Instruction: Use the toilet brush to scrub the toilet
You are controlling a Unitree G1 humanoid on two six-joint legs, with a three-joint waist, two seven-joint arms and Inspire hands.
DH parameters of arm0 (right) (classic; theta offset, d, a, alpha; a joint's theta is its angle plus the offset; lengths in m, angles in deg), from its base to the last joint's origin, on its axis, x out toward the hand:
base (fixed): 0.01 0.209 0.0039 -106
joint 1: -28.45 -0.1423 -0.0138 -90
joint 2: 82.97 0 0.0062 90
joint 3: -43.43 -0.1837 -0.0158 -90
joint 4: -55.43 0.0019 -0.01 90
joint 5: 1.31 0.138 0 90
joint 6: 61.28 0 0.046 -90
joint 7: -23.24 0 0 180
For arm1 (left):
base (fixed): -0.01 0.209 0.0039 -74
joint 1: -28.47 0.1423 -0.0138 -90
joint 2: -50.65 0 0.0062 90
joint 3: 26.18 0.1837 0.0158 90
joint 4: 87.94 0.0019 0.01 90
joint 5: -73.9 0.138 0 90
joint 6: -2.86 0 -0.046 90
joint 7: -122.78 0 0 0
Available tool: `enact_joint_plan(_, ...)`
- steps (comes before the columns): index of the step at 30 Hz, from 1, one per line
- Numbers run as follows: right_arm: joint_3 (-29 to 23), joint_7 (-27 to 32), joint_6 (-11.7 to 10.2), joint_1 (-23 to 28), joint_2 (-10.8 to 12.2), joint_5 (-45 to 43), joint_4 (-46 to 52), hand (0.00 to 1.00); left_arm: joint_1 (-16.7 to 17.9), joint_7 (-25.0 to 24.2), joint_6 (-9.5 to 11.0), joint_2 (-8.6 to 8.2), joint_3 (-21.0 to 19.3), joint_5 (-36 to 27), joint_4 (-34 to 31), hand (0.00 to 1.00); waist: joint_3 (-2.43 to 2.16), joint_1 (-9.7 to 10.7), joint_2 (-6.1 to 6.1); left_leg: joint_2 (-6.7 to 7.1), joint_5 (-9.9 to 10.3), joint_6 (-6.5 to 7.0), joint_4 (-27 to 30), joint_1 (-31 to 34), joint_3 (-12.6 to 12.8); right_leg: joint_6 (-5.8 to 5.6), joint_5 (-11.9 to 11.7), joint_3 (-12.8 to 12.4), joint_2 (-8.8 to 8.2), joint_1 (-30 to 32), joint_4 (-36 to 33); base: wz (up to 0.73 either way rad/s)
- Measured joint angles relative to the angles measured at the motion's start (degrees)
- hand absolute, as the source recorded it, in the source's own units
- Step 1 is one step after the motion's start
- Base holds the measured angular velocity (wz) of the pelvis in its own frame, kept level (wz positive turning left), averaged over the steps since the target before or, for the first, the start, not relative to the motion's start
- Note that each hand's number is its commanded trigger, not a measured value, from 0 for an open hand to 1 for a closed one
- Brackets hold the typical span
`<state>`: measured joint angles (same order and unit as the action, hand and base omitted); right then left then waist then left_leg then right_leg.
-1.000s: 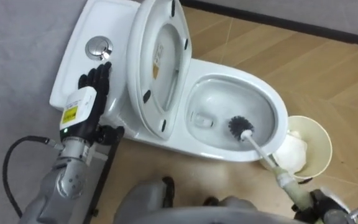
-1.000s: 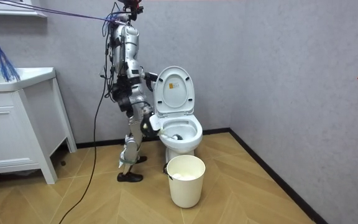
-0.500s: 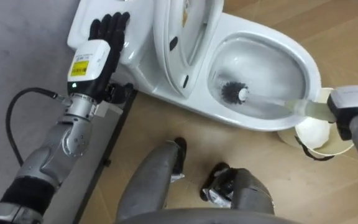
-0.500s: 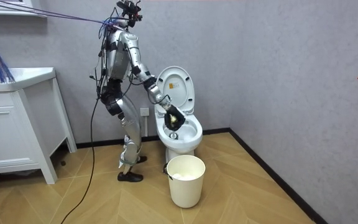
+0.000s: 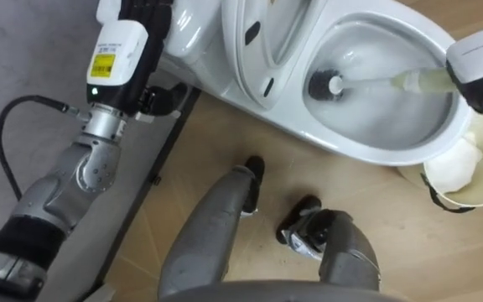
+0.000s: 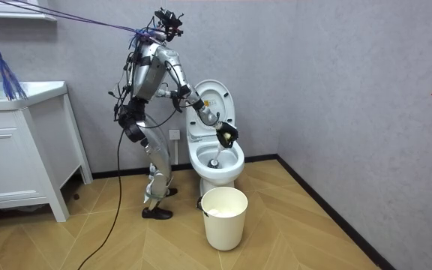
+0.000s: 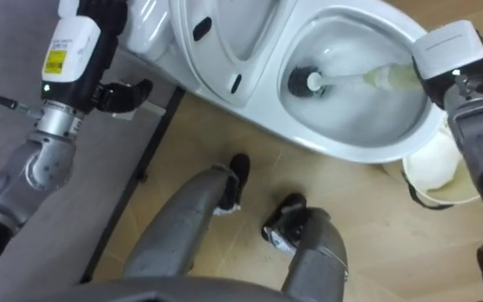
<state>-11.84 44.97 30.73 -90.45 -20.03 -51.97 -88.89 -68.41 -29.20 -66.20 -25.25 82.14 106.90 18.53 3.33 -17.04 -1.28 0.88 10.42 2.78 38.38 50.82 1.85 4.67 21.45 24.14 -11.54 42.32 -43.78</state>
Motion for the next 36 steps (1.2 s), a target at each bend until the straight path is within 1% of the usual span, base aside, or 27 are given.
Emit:
enact_joint_plan(1,-0.09,0.37,0.04,-0.87,0.21,5.94,-1.25,1.0,0.03,0.2,-0.22,0.28,-0.07,-0.34,-0.6,0.0,0.02,0.11,-0.08,-0.01,-0.16,-0.04,0.13,0.73,-0.18,0.07,-0.05,0.03,0.12,0.66,-0.04,0.04)
enact_joint_plan(2,-0.25,0.38,0.13,-1.26,0.43,8.98,-1.98,1.0,0.15,0.23,-0.71,0.37,-0.17,-0.4,-1.29,0.0,0.03,0.13,-0.08,-0.04,-0.17,-0.05,0.3,1.01,-0.24,0.1,-0.06,0.03,0.14,0.91,-0.16,0.0)
enact_joint_plan(4,-2.34,0.49,0.94,-2.8,2.26,19.34,-5.81,1.0,0.49,0.21,-2.73,0.39,-0.18,-0.95,-2.92,0.0,0.02,0.32,-0.1,0.06,-0.23,-0.05,0.39,1.47,-0.14,0.11,-0.05,-0.12,-0.07,1.56,-0.58,0.0)
enact_joint_plan(5,-2.45,0.5,1.23,-3.03,2.35,21.57,-6.42,1.0,0.55,0.21,-3.3,0.39,-0.18,-0.92,-3.26,0.0,0.04,0.6,-0.14,0.16,-0.32,-0.02,0.36,1.52,-0.09,0.15,-0.02,-0.12,-0.26,1.68,-0.77,0.06)
enact_joint_plan(6,-3.2,0.5,1.18,-3.07,2.6,25.21,-7.53,1.0,0.86,0.22,-4.4,0.4,-0.21,-0.87,-3.77,0.0,0.02,1.14,-0.1,0.43,-0.63,0.04,0.35,1.56,-0.13,0.16,0.0,-0.09,-0.49,1.81,-0.82,0.07)
enact_joint_plan(7,-5.09,0.5,1.26,-2.91,3.21,28.5,-8.56,1.0,1.07,0.24,-5.29,0.39,-0.25,-0.87,-4.21,0.0,0.01,1.58,-0.08,0.51,-0.75,0.04,0.29,1.53,-0.15,0.16,0.0,-0.09,-0.55,1.82,-0.8,0.06)
enact_joint_plan(8,-6.1,0.5,1.37,-2.87,3.59,29.71,-8.86,1.0,1.22,0.27,-5.59,0.39,-0.4,-0.86,-4.23,0.0,0.0,1.91,-0.07,0.51,-0.77,0.03,0.28,1.49,-0.14,0.16,0.0,-0.11,-0.55,1.8,-0.81,0.0)
enact_joint_plan(9,-7.48,0.58,1.41,-2.86,4.4,31.18,-9.41,1.0,1.75,0.41,-6.08,0.39,-1.02,-0.86,-4.27,0.0,-0.03,2.75,0.0,0.51,-0.84,0.02,0.28,1.39,-0.14,0.16,0.0,-0.15,-0.53,1.72,-0.84,0.0)
enact_joint_plan(10,-8.58,0.61,1.48,-2.68,5.12,31.83,-9.83,1.0,2.07,0.42,-6.91,0.39,-1.47,-0.83,-4.42,0.0,-0.07,3.27,0.08,0.4,-0.87,0.01,0.34,1.31,-0.09,0.18,-0.02,-0.15,-0.47,1.64,-0.85,-0.03)
enact_joint_plan(12,-9.05,0.93,1.66,-2.47,6.05,31.82,-10.06,1.0,2.3,0.55,-8.41,0.38,-1.53,-0.79,-4.67,0.0,-0.1,3.93,0.34,0.27,-0.97,0.02,0.22,1.24,0.04,0.32,-0.1,-0.14,-0.48,1.62,-0.89,-0.05)
enact_joint_plan(13,-9.04,1.2,1.66,-2.08,6.33,31.79,-10.05,1.0,2.28,0.52,-9.01,0.37,-1.53,-0.76,-4.54,0.0,-0.04,4.03,0.69,0.22,-1.05,0.04,0.17,1.06,0.13,0.4,-0.15,-0.13,-0.51,1.51,-0.88,-0.05)
enact_joint_plan(15,-9.03,1.28,1.86,-1.69,6.34,30.24,-10.06,1.0,2.32,0.52,-9.81,0.0,-1.39,-0.76,-3.88,0.0,-0.07,4.15,1.67,0.2,-1.1,0.15,0.07,0.83,0.39,0.39,-0.19,-0.2,-0.64,1.36,-1.03,-0.02)
enact_joint_plan(16,-8.93,1.35,1.97,-1.6,6.37,29.02,-10.12,1.0,2.35,0.49,-10.59,-0.23,-1.3,-0.77,-3.6,0.0,-0.06,4.05,2.15,0.24,-1.18,0.27,-0.24,0.6,0.87,0.37,-0.19,-0.44,-0.83,1.43,-1.16,-0.05)
enact_joint_plan(17,-8.92,1.35,2.17,-1.48,6.48,28.36,-10.11,1.0,2.44,0.47,-10.96,-0.24,-1.3,-0.79,-3.54,0.0,-0.1,3.94,2.25,0.23,-1.21,0.31,-0.46,0.49,1.12,0.35,-0.21,-0.66,-0.86,1.55,-1.16,-0.06)
enact_joint_plan(18,-8.73,1.35,3.0,-1.43,6.97,27.13,-10.11,1.0,2.87,0.49,-11.85,-0.24,-1.3,-0.84,-3.54,0.0,-0.16,3.86,2.62,0.2,-1.27,0.34,-0.69,0.41,1.15,0.35,-0.26,-0.77,-0.83,1.62,-1.12,-0.05)
enact_joint_plan(19,-8.06,1.35,3.63,-1.29,7.42,25.87,-10.11,1.0,2.97,0.52,-12.21,-0.26,-1.25,-0.83,-3.54,0.0,-0.15,3.59,2.91,0.11,-1.28,0.32,-0.73,0.39,1.15,0.39,-0.28,-0.76,-0.7,1.61,-0.98,0.0)
enact_joint_plan(21,-6.74,1.34,4.32,-1.01,7.88,22.4,-9.91,1.0,2.96,0.5,-12.35,-0.45,-1.21,-0.67,-3.31,0.0,-0.15,2.92,3.43,-0.02,-1.31,0.23,-0.85,0.36,1.14,0.47,-0.34,-0.75,-0.5,1.59,-0.75,0.0)
enact_joint_plan(23,-5.6,1.26,5.56,0.14,8.28,18.22,-8.53,1.0,3.07,0.53,-12.63,-1.29,-1.17,0.05,-2.94,0.0,-0.17,2.21,4.56,-0.12,-1.28,0.14,-0.88,-0.06,1.2,0.47,-0.37,-0.43,-0.19,0.78,-0.2,0.02)
enact_joint_plan(25,-3.19,0.63,8.35,2.59,9.16,13.61,-4.42,1.0,4.01,0.55,-13.1,-1.71,-1.1,0.35,-2.61,0.0,-0.45,1.16,5.56,-0.17,-1.19,-0.05,-0.98,-0.52,1.0,0.48,-0.37,-0.31,0.1,0.13,0.46,0.0)
enact_joint_plan(26,-2.97,0.44,9.14,3.06,9.23,12.18,-3.26,1.0,4.27,0.58,-13.16,-1.72,-1.08,0.39,-2.53,0.0,-0.48,0.95,5.9,-0.19,-1.14,-0.12,-1.0,-0.51,0.95,0.52,-0.4,-0.22,0.36,-0.02,0.82,-0.07)
enact_joint_plan(27,-2.46,-0.1,10.69,3.33,9.82,9.51,-1.49,1.0,5.09,0.78,-13.5,-1.83,-1.09,0.31,-2.59,0.0,-0.73,0.79,6.51,-0.52,-1.09,-0.3,-1.07,-0.51,0.76,0.64,-0.85,0.01,1.18,-0.39,1.94,-0.11)
enact_joint_plan(28,-2.2,-1.17,12.23,3.8,10.19,6.87,1.1,1.0,5.85,1.26,-13.76,-2.09,-1.12,0.29,-2.63,0.0,-0.94,0.73,6.84,-1.07,-1.03,-0.45,-1.13,-0.54,0.69,0.81,-1.28,0.17,1.94,-0.79,3.12,-0.12)
enact_joint_plan(29,-2.21,-1.75,12.81,4.4,10.15,5.09,2.76,1.0,6.16,1.46,-13.88,-2.14,-1.13,0.28,-2.72,0.0,-1.0,0.74,6.93,-1.2,-1.04,-0.53,-1.16,-0.59,0.57,0.86,-1.37,0.25,2.18,-0.99,3.5,-0.06)
enact_joint_plan(31,-2.21,-4.38,15.7,7.95,9.62,0.58,12.03,1.0,7.2,2.3,-13.98,-2.14,-1.14,0.11,-3.06,0.0,-1.0,0.93,6.9,-1.66,-0.95,-0.77,-1.38,-1.43,0.56,0.93,-1.4,0.38,2.81,-2.17,4.5,-0.02)
enact_joint_plan(32,-2.19,-5.09,16.56,8.9,9.65,-0.15,14.64,1.0,7.55,2.82,-13.92,-2.13,-1.15,-0.12,-3.06,0.0,-1.03,0.92,6.93,-1.91,-0.89,-0.86,-1.51,-1.59,0.64,1.06,-1.5,0.4,3.13,-2.48,5.03,-0.13)
enact_joint_plan(34,-2.18,-7.38,18.61,10.66,9.88,-4.11,20.88,1.0,8.24,4.44,-13.22,-2.02,-1.19,-2.65,-3.09,0.0,-1.1,0.97,6.92,-2.74,-1.1,-1.22,-2.32,-1.6,0.68,1.47,-2.52,0.54,4.41,-2.91,7.25,-0.12)
enact_joint_plan(36,-2.19,-8.93,19.79,11.55,9.84,-6.17,23.7,1.0,8.61,5.6,-12.46,-2.02,-1.17,-4.39,-2.96,0.0,-1.13,1.08,6.83,-3.17,-1.24,-1.44,-2.76,-1.6,0.69,1.64,-3.01,0.84,5.02,-3.2,8.38,-0.02)
